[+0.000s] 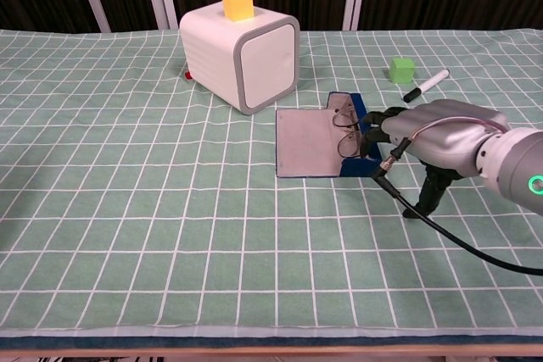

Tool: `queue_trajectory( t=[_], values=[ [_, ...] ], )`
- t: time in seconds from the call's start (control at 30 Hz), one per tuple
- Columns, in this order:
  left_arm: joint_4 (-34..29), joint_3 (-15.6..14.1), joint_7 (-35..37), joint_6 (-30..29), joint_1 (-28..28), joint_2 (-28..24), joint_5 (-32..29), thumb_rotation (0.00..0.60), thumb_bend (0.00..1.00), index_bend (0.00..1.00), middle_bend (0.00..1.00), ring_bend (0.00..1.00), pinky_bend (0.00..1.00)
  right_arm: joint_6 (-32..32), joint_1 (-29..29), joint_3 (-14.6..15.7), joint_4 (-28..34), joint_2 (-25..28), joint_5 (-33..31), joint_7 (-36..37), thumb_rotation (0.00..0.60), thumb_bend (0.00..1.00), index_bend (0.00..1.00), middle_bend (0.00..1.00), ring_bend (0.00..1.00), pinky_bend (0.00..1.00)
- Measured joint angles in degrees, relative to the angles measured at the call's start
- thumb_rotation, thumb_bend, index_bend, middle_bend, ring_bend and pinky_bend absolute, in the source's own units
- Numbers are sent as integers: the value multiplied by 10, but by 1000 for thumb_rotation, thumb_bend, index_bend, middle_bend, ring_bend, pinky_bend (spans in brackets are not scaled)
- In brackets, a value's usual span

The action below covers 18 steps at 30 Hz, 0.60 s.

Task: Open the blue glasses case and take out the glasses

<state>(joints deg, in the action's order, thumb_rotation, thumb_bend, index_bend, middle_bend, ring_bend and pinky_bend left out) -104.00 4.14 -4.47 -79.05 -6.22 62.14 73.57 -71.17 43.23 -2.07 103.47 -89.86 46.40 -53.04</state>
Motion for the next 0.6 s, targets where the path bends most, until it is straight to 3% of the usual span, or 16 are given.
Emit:
queue_trajectory(
  t=[0.6],
  values=[
    [-2, 0, -2, 0, 0, 0, -3, 600, 372, 179, 0, 0, 0, 5, -11, 2, -1, 7, -5, 7, 600, 261, 243, 0, 0, 212]
  ],
)
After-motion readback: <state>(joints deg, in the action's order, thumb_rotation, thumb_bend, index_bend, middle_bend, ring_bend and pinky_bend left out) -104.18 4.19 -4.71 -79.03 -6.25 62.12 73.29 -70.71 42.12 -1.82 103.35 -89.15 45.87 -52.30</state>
